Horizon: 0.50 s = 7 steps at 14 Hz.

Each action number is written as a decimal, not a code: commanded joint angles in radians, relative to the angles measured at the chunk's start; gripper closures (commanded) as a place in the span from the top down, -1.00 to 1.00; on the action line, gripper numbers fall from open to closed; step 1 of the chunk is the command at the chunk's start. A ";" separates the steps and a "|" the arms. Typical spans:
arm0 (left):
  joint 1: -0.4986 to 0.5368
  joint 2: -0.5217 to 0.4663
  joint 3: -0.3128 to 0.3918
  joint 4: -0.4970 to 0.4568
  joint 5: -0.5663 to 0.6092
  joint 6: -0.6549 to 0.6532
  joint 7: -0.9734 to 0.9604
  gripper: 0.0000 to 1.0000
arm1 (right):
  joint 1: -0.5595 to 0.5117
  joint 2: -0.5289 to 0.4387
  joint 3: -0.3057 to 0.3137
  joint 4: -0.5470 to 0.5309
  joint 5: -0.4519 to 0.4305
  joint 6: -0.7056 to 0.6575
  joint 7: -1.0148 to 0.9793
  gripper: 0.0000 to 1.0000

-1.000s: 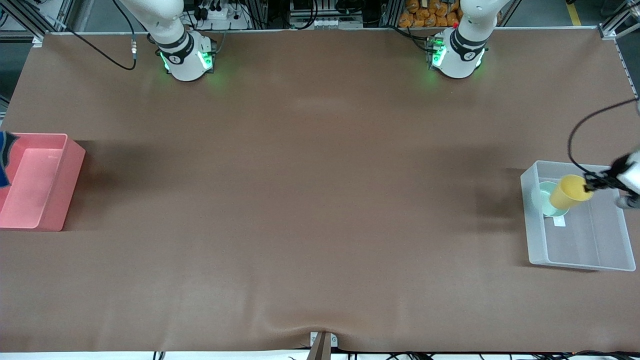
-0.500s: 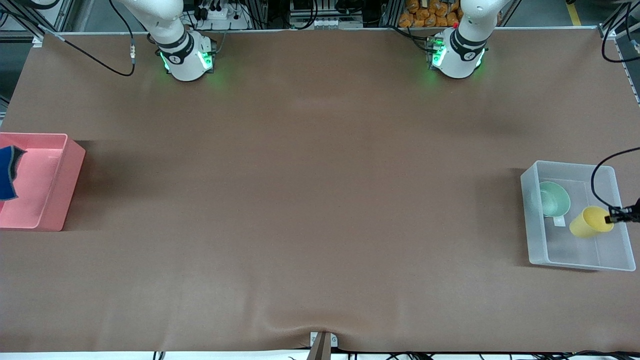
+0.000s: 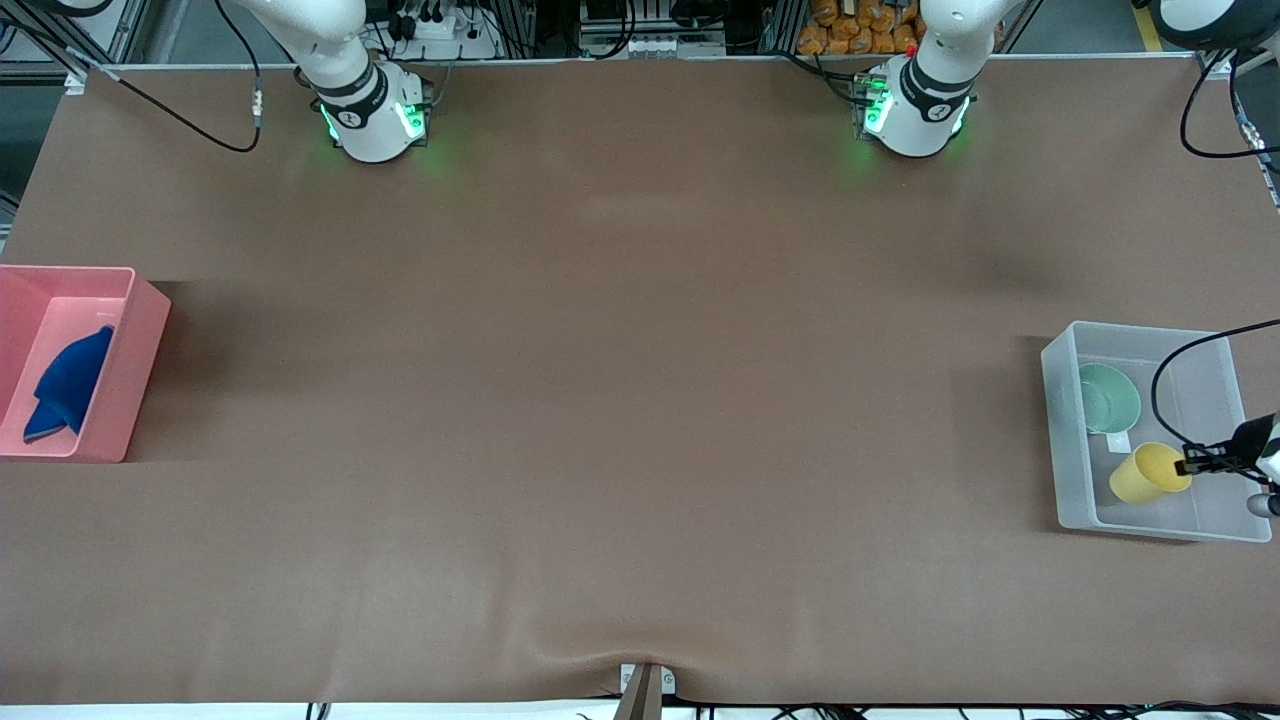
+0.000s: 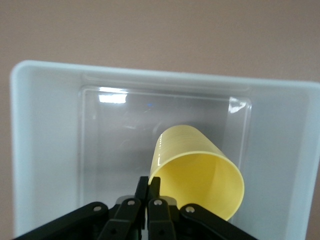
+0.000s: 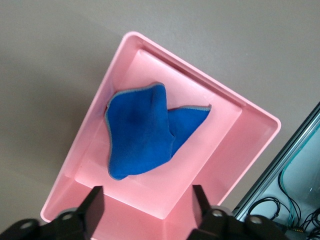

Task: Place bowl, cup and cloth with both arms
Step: 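Carry the cup into the clear bin while the right gripper lowers the cloth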

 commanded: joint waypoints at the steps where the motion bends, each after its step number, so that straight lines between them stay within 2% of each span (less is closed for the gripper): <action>1: -0.020 0.045 -0.001 0.030 -0.018 0.023 -0.031 -1.00 | 0.046 -0.017 0.008 0.024 0.004 -0.080 -0.004 1.00; 2: -0.020 0.052 -0.001 0.031 -0.018 0.043 -0.023 -1.00 | 0.063 -0.018 0.011 0.051 0.009 -0.123 0.025 1.00; 3: -0.021 0.060 -0.001 0.031 -0.018 0.072 -0.022 -0.54 | 0.089 -0.029 0.011 0.067 0.025 -0.163 0.099 1.00; 4: -0.029 0.060 0.001 0.031 -0.015 0.077 -0.022 0.00 | 0.106 -0.049 0.011 0.065 0.039 -0.195 0.197 1.00; 5: -0.035 0.057 0.002 0.031 -0.011 0.077 -0.025 0.99 | 0.135 -0.059 0.012 0.065 0.061 -0.215 0.261 1.00; 7: -0.035 0.048 0.008 0.031 -0.008 0.070 -0.025 1.00 | 0.156 -0.082 0.009 0.062 0.146 -0.255 0.337 1.00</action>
